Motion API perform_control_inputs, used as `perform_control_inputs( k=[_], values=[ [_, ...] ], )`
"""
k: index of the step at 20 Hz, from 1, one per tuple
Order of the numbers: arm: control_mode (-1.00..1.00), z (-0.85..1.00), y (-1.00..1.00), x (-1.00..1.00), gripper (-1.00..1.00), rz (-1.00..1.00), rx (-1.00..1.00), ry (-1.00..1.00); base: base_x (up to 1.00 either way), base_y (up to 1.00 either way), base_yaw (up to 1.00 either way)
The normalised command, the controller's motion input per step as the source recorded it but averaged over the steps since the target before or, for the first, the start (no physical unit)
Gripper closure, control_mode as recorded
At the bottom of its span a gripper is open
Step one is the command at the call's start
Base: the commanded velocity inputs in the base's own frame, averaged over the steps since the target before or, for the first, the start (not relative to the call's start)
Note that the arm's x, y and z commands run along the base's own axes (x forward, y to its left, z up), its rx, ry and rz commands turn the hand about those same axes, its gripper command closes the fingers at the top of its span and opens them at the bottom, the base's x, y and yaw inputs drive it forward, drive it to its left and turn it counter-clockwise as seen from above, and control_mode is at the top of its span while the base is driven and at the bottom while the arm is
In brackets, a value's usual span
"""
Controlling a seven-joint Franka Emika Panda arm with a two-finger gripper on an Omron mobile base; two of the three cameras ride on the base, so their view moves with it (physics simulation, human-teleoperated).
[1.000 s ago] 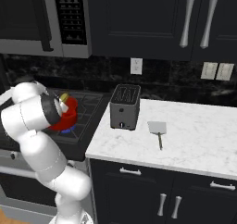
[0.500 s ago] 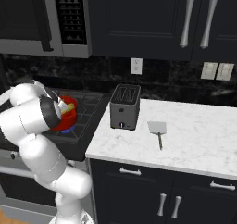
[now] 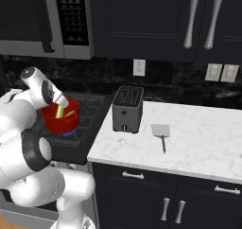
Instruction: Put the corn and cucumber in the pot. Retrieve the spatula and lightly stir the vegetables in the pot.
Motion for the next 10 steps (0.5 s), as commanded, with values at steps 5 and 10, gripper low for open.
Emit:
perform_control_inputs(
  k=[5,10],
  values=[
    [-1.00,0.34,-0.62,-0.93,-1.00,-0.11,0.18,0.26,0.00,0.00,0.00],
    [-1.00,0.01,-0.79,-0.88,-1.00,-0.33,0.21,0.28,0.00,0.00,0.00]
  ],
)
